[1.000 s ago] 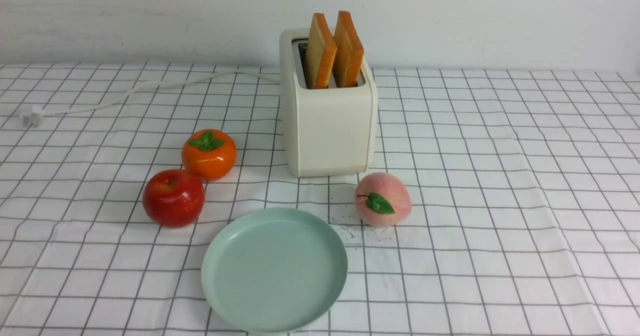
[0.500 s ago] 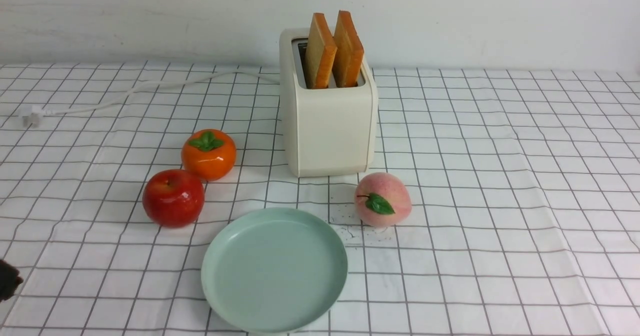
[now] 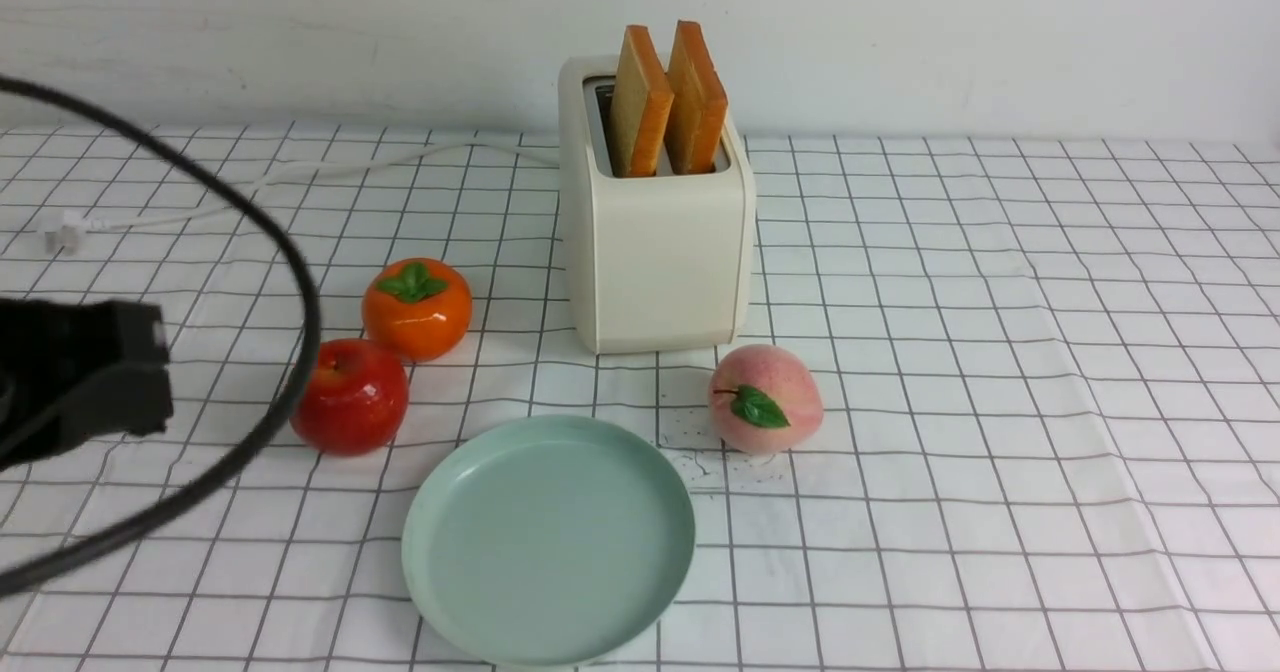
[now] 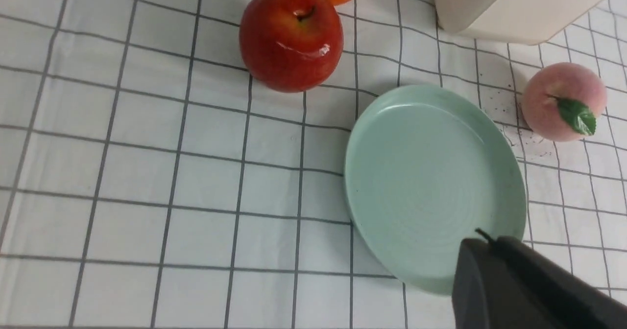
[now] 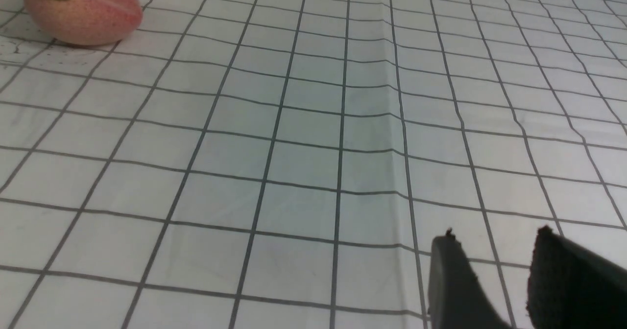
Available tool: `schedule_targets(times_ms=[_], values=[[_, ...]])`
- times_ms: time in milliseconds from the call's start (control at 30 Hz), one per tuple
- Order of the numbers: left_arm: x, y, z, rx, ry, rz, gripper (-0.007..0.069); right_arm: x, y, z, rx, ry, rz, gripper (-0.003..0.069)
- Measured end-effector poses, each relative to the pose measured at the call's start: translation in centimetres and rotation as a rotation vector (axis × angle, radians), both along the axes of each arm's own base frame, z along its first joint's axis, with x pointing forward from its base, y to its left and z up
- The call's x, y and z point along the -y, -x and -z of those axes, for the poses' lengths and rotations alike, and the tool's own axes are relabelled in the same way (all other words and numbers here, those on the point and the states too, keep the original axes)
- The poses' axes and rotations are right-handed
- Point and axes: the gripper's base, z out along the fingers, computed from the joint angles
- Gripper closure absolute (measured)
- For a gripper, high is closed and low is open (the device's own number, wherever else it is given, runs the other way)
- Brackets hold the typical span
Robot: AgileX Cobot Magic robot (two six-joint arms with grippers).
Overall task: Take toasted bread from bread machine on white checkered table place on plate.
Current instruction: 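Reach for a toast slice standing in the toaster with the left gripper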
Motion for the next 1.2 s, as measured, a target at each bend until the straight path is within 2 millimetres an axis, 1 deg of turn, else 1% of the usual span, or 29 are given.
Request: schedule_targets(times_ms=[33,67,133,167,233,267,300,333,367,400,433,467,500,533,567,600,633,700,733,767,867,900,967,1000,1200], values=[[0.8,-1.1,-0.3,-0.007,-0.003,0.038,0.0638,0.0,0.0,0.0,0.000,0.000,0.000,0.0419],[1.5,-1.7,-0.5,-0.006,-0.003,0.067,0.0638,0.0,0.0,0.0,0.000,0.000,0.000,0.0419],[3.6,-2.9,-1.2,0.010,-0.010,0.150,0.0638,0.0,0.0,0.0,0.000,0.000,0.000,0.0419],[5.9,-3.8,-1.6,0.028,-0.023,0.222,0.0638,0.0,0.0,0.0,0.000,0.000,0.000,0.0419],[8.1,-4.8,-2.5,0.065,-0.055,0.278,0.0638,0.0,0.0,0.0,0.000,0.000,0.000,0.0419],[9.7,-5.6,-3.0,0.082,-0.084,0.307,0.0638,0.0,0.0,0.0,0.000,0.000,0.000,0.0419],[10.2,-5.6,-3.0,0.083,-0.084,0.315,0.0638,0.0,0.0,0.0,0.000,0.000,0.000,0.0419],[11.4,-6.4,-3.3,0.098,-0.111,0.328,0.0638,0.0,0.0,0.0,0.000,0.000,0.000,0.0419],[13.0,-7.9,-3.4,0.118,-0.152,0.336,0.0638,0.0,0.0,0.0,0.000,0.000,0.000,0.0419],[13.0,-7.9,-3.7,0.132,-0.157,0.335,0.0638,0.0,0.0,0.0,0.000,0.000,0.000,0.0419],[14.7,-10.0,-3.7,0.156,-0.183,0.325,0.0628,0.0,0.0,0.0,0.000,0.000,0.000,0.0419],[14.6,-10.1,-4.0,0.168,-0.184,0.323,0.0628,0.0,0.0,0.0,0.000,0.000,0.000,0.0419],[16.0,-12.3,-3.9,0.183,-0.200,0.308,0.0585,0.0,0.0,0.0,0.000,0.000,0.000,0.0419],[16.5,-13.3,-4.2,0.204,-0.207,0.300,0.0559,0.0,0.0,0.0,0.000,0.000,0.000,0.0419],[16.6,-13.5,-3.9,0.195,-0.210,0.299,0.0552,0.0,0.0,0.0,0.000,0.000,0.000,0.0419],[17.3,-15.2,-3.8,0.208,-0.212,0.281,0.0494,0.0,0.0,0.0,0.000,0.000,0.000,0.0419],[17.7,-16.5,-4.1,0.224,-0.204,0.264,0.0448,0.0,0.0,0.0,0.000,0.000,0.000,0.0419],[18.3,-18.8,-3.8,0.237,-0.192,0.232,0.0352,0.0,0.0,0.0,0.000,0.000,0.000,0.0419],[18.4,-19.0,-3.8,0.239,-0.193,0.231,0.0343,0.0,0.0,0.0,0.000,0.000,0.000,0.0419],[18.7,-20.5,-3.4,0.242,-0.182,0.207,0.0282,0.0,0.0,0.0,0.000,0.000,0.000,0.0419],[18.8,-23.3,-2.3,0.246,-0.174,0.168,0.0190,0.0,0.0,0.0,0.000,0.000,0.000,0.0419],[19.0,-23.9,-1.8,0.242,-0.177,0.163,0.0173,0.0,0.0,0.0,0.000,0.000,0.000,0.0419],[19.1,-24.6,-1.6,0.247,-0.176,0.158,0.0160,0.0,0.0,0.0,0.000,0.000,0.000,0.0419],[19.4,-25.2,-0.9,0.243,-0.177,0.157,0.0152,0.0,0.0,0.0,0.000,0.000,0.000,0.0419],[20.0,-25.9,0.1,0.245,-0.178,0.165,0.0146,0.0,0.0,0.0,0.000,0.000,0.000,0.0419]])
